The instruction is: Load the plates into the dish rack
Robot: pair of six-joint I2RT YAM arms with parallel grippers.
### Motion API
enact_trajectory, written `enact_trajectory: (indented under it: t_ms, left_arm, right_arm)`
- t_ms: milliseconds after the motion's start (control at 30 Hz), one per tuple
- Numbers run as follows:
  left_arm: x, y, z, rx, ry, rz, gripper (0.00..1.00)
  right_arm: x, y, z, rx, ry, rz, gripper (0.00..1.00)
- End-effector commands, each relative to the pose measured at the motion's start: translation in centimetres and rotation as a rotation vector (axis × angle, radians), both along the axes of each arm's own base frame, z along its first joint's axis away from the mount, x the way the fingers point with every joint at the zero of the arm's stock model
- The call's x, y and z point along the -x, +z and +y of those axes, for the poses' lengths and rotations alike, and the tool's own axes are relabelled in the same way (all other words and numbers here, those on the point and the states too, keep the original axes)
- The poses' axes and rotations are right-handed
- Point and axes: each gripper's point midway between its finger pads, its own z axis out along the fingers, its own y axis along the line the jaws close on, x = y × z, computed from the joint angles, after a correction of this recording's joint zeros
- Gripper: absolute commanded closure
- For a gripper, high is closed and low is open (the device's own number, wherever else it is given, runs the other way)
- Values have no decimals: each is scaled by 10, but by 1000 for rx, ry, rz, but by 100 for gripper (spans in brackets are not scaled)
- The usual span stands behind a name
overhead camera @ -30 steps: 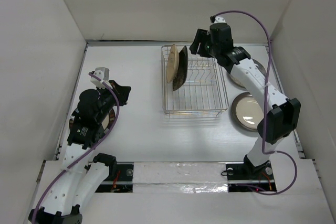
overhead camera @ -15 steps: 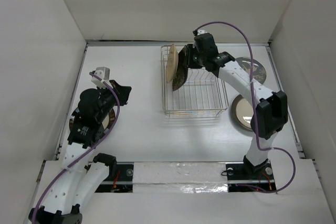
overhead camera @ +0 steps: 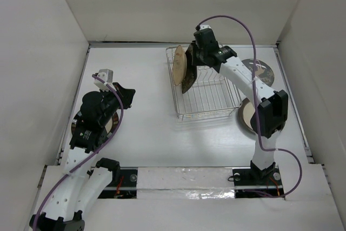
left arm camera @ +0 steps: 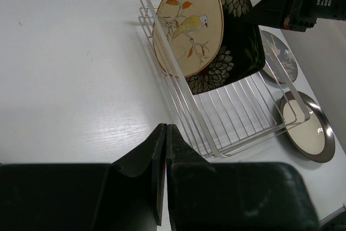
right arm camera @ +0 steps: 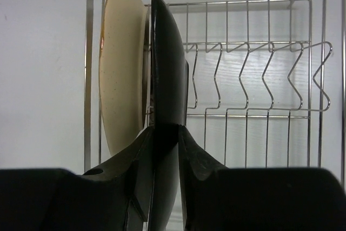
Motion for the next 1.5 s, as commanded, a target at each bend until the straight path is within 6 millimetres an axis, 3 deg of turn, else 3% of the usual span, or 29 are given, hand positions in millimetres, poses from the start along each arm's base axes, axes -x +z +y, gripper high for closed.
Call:
enact_trajectory:
  t_ms: [0,200,500,600,900,1000,1033,1133,1200,1233,1300,1367,1400,1433,1467]
  left_arm:
    - [-1,9,-3,9,-14,-45,100]
    - [-3,6,-4,6,-19,-36,100]
    - [-4,1,-5,0,-24,-20,100]
    - [-4,0,-6,1,-25,-16,100]
    - [-4,0,-6,-2,-29,-14,100]
    - [-4,0,-6,-1,-30,-13,100]
    - [-4,1,-6,-1,-31,-17,100]
    - [-4,-1,-7,-1,-33,-10,100]
    - [-5,-2,-7,-1,-35,-9,100]
    - [-4,-1,-7,0,-36,-10,100]
    - [-5,-2,-8,0,-39,-8,99]
    - [-5,-1,-8,0,-39,-10,98]
    - [-5,-1,-8,0,-39,-9,98]
    - [-4,-1,-9,1,-42,-10,97]
    - [-4,-1,-9,1,-42,-10,96]
  right_arm:
    - [-13,87,6,-57,2,-222,100]
    - [-7,94,18,-32,38,-231,100]
    - [-20,97,24,62,9,-270,100]
    - [-27,83,28,84,13,-249,100]
    - [-44,68,34,85,-23,-248,99]
    - [-44,63,40,65,-10,-238,78]
    - [-42,67,40,51,-9,-243,65]
    - [-37,73,43,2,3,-257,48]
    - [-32,97,40,-59,17,-292,43]
    - [-31,97,35,-80,14,-286,39]
    - [-19,129,35,-162,56,-339,36]
    - [-16,133,21,-193,46,-340,35]
    - [-3,159,16,-235,55,-391,34]
    - [0,166,7,-256,41,-408,33]
    - [2,147,-5,-243,20,-379,33]
